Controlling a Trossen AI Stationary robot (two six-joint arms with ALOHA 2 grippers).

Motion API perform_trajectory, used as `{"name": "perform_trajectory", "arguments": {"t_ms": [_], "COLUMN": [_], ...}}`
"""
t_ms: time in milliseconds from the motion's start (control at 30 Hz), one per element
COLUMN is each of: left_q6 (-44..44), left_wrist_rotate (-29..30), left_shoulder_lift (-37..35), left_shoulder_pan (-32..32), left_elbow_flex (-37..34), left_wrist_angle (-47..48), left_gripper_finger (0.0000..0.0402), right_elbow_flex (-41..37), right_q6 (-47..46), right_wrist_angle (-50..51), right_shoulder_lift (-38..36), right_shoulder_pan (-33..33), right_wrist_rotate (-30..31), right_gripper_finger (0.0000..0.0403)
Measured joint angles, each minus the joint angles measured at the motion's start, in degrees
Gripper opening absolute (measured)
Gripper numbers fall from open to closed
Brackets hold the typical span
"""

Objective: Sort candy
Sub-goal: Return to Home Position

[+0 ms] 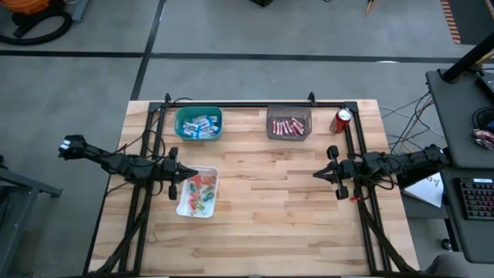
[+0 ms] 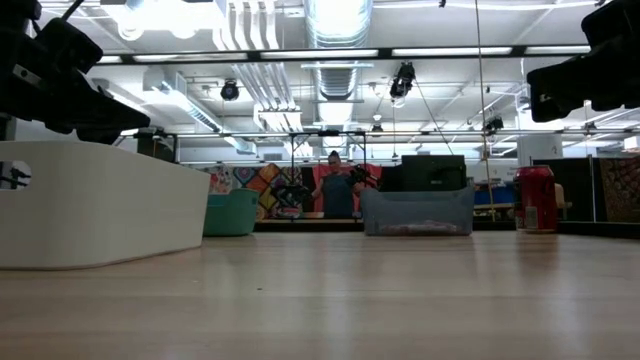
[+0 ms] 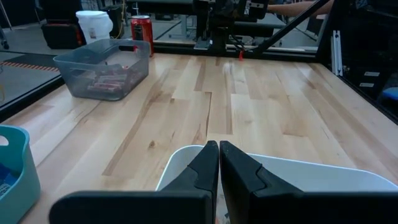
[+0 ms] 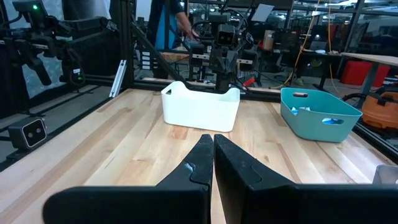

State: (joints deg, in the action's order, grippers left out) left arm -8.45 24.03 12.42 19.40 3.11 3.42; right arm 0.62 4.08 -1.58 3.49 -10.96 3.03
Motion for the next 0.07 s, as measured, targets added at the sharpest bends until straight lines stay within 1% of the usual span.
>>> {"name": "perform_trajectory", "arguments": {"t_ms": [67], "left_q6": [0.01], "left_wrist_rotate": [0.0], "left_shoulder_lift": [0.0], "left_shoulder_pan": [0.0], "left_elbow_flex": [0.0], "left_wrist_angle": [0.0], "left_gripper_finger": [0.0], "right_elbow_flex": [0.0], "right_q6": [0.0], "right_wrist_angle": [-0.01], "right_shoulder_lift": [0.0], "right_shoulder_pan": [0.01], "right_wrist_rotate": [0.0], "right_gripper_finger": [0.0009]}}
